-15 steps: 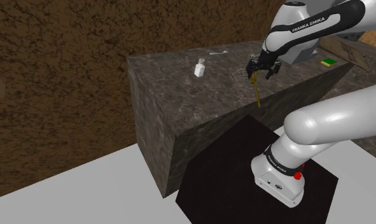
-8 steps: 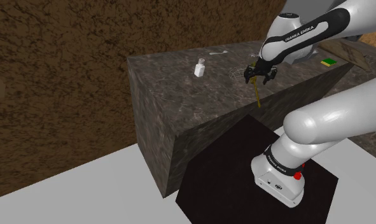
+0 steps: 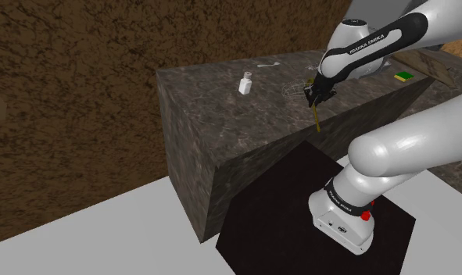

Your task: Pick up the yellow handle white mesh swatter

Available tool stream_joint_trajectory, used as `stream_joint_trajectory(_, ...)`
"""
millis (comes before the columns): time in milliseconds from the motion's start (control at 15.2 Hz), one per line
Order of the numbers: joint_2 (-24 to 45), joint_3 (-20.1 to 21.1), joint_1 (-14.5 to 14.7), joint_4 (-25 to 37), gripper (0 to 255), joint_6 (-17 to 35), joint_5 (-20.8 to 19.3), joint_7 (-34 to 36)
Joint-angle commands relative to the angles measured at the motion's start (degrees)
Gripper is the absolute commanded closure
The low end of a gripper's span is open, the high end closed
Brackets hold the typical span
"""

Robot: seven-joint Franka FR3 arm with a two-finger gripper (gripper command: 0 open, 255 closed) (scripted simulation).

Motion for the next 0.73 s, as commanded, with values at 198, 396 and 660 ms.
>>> stream_joint_trajectory(198, -0.1, 0.04, 0.0, -0.07, 255, -0.05, -0.02, 0.05)
stream_joint_trajectory(396, -2.3, 0.23, 0.27, 0.81, 255, -3.09, 0.69, -0.64)
stream_joint_trajectory(660, -4.91, 0.53, 0.6, 2.19, 255, -7.06, 1.55, -1.46)
